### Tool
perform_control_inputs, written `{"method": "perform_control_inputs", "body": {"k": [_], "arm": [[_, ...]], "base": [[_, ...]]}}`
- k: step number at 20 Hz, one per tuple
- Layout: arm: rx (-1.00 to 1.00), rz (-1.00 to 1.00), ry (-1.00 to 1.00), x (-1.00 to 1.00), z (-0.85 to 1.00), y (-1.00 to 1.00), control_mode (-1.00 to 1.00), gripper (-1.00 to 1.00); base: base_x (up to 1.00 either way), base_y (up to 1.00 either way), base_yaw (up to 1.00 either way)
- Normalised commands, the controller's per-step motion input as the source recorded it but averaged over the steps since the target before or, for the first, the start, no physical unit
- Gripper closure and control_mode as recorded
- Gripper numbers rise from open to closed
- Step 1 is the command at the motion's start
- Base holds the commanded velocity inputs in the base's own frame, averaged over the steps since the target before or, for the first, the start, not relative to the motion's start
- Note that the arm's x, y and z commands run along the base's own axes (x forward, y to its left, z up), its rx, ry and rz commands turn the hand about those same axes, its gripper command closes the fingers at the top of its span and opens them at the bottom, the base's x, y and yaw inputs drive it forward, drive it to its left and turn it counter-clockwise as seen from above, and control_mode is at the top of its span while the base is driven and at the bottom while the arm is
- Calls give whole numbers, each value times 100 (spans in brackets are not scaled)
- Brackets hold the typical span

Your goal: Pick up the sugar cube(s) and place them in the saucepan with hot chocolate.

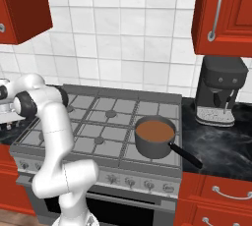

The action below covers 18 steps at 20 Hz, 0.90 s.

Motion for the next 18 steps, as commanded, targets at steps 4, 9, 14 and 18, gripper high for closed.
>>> {"method": "perform_control_inputs", "body": {"k": [4,9,14,18], "arm": [[-3,0,0,0,-23,0,-100,-100],[0,0,0,0,-20,0,-100,-100],[0,0,0,3,-24,0,-100,-100],[0,0,0,24,-15,0,-100,-100]], "base": [[0,0,0],[0,0,0],[0,0,0],[0,0,0]]}}
